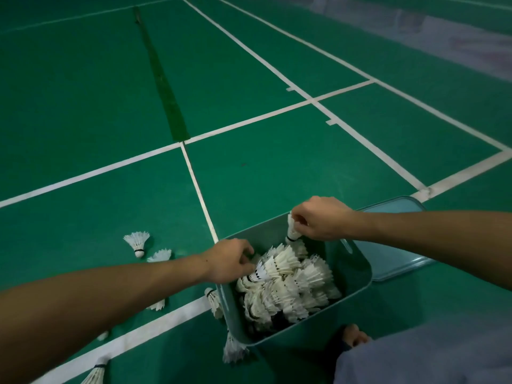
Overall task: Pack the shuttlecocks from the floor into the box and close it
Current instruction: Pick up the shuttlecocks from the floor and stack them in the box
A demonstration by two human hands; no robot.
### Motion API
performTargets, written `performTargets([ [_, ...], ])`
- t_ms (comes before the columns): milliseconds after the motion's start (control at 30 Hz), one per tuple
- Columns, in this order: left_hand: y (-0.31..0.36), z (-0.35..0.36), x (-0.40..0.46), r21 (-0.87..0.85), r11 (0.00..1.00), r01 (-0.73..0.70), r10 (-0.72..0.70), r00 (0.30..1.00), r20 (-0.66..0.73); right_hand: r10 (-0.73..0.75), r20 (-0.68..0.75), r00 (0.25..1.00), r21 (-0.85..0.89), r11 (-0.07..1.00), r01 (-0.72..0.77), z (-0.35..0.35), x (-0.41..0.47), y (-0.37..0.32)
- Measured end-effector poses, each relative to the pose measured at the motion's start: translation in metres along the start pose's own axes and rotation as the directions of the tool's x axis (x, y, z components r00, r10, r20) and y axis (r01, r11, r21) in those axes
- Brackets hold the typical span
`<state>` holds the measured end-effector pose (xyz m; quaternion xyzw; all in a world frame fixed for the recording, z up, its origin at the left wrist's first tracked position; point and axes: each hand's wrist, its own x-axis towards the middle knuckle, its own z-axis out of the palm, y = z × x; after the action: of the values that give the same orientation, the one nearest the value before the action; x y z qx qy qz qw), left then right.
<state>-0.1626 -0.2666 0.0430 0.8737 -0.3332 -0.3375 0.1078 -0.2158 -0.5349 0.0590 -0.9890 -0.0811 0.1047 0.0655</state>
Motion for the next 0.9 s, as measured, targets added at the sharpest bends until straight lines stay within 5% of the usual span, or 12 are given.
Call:
performTargets([
  [167,0.004,0.042,0.031,0.179,0.978,0.104,-0.120,0.989,0.084,0.158,0.115,0.981,0.044,0.986,-0.164,0.038,-0.005,0.012],
  [300,0.003,0.066,0.048,0.121,0.980,0.161,-0.170,0.983,0.074,0.213,0.200,0.956,0.123,0.963,-0.240,0.059,0.003,0.017],
  [700,-0.012,0.059,0.052,0.142,0.987,0.070,-0.080,0.995,0.066,0.312,0.481,0.819,0.472,0.695,-0.542,0.095,0.012,0.020],
  [900,-0.015,0.028,0.032,0.097,0.993,-0.066,0.071,0.997,-0.042,0.314,0.446,0.838,0.471,0.713,-0.519,0.076,0.009,0.020],
])
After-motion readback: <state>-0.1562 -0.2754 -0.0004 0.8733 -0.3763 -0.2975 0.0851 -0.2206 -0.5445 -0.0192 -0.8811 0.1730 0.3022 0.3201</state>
